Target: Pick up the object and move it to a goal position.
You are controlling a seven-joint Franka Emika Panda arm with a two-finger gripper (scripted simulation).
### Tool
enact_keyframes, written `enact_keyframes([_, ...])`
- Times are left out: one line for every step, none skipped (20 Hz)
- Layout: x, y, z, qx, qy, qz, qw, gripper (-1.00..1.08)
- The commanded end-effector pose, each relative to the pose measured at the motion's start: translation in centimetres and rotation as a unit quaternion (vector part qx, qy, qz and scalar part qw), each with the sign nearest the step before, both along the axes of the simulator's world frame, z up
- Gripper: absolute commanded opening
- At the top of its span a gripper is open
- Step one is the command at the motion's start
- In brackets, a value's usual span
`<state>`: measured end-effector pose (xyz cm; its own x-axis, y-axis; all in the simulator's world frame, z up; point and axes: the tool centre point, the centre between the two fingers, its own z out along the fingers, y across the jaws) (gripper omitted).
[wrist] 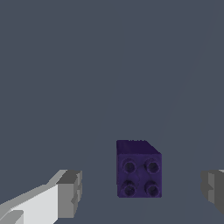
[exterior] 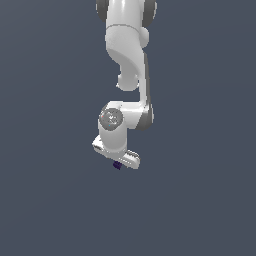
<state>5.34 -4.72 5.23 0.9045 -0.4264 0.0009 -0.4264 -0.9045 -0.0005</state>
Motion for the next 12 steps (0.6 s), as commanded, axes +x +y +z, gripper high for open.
enact_keyframes([-0.1, 0.0, -1.4, 0.000, 0.001, -0.001, 1.0000, 1.00])
enact_keyframes([-0.1, 0.0, -1.9, 0.000, 0.001, -0.001, 1.0000, 1.00])
enact_keyframes([-0.1, 0.0, -2.3, 0.000, 0.001, -0.001, 1.0000, 1.00])
enact_keyframes([-0.1, 0.0, -2.6, 0.000, 0.001, -0.002, 1.0000, 1.00])
enact_keyframes([-0.1, 0.0, -2.8, 0.000, 0.001, -0.002, 1.0000, 1.00])
enact_keyframes([-0.1, 0.0, -3.0, 0.000, 0.001, -0.002, 1.0000, 1.00])
enact_keyframes([0.0, 0.0, -3.0, 0.000, 0.001, -0.002, 1.0000, 1.00])
enact_keyframes([0.0, 0.0, -3.0, 0.000, 0.001, -0.002, 1.0000, 1.00])
enact_keyframes([0.0, 0.0, -3.0, 0.000, 0.001, -0.002, 1.0000, 1.00])
enact_keyframes([0.0, 0.0, -3.0, 0.000, 0.001, -0.002, 1.0000, -1.00])
enact_keyframes([0.0, 0.0, -3.0, 0.000, 0.001, -0.002, 1.0000, -1.00])
enact_keyframes([0.0, 0.0, -3.0, 0.000, 0.001, -0.002, 1.0000, -1.00])
